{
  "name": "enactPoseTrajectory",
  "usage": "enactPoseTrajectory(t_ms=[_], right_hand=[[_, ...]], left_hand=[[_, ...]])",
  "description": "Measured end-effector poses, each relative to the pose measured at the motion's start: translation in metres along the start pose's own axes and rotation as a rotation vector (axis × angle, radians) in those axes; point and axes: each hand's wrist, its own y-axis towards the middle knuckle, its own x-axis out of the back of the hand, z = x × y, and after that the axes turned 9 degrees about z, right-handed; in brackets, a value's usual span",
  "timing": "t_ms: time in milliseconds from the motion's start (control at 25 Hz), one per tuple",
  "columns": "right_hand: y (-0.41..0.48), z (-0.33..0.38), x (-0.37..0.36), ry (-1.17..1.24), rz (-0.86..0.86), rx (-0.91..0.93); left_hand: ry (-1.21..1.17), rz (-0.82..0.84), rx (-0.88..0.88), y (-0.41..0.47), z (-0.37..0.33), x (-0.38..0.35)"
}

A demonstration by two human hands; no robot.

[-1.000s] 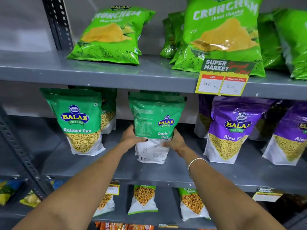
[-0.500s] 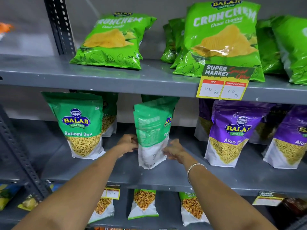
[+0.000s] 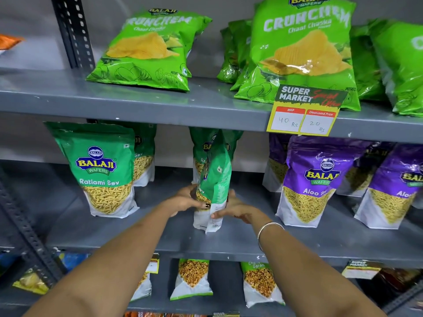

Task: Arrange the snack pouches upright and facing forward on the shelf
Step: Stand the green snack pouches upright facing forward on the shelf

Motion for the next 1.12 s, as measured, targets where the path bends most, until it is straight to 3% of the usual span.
enactPoseTrajectory(t_ms=[240, 440, 560, 680, 760, 960, 1120], right_hand=[[-0.015, 0.002, 0.023, 0.048, 0.07, -0.074], [-0.013, 0.0, 0.028, 0.144, -0.114, -0.017], [-0.013, -0.004, 0.028, 0.246, -0.011, -0.001], [-0.011, -0.007, 0.029, 0.287, 0.058, 0.045], [-0.009, -0.008, 0.03, 0.291, -0.002, 0.058], [-0.005, -0.011, 0.033, 0.365, -0.14, 0.102], [-0.004, -0.008, 0.032, 0.349, 0.032, 0.127]], left_hand=[[-0.06, 0.0, 0.101, 0.005, 0.002, 0.006], [0.004, -0.142, 0.068, 0.012, 0.001, 0.0], [-0.062, -0.162, 0.034, 0.016, 0.002, -0.001], [0.039, -0.146, 0.053, 0.016, 0.002, -0.001], [0.119, -0.201, 0.076, 0.015, 0.003, 0.0], [0.018, -0.199, 0.043, 0.012, 0.009, 0.002], [0.028, -0.233, 0.017, 0.01, 0.011, -0.003]])
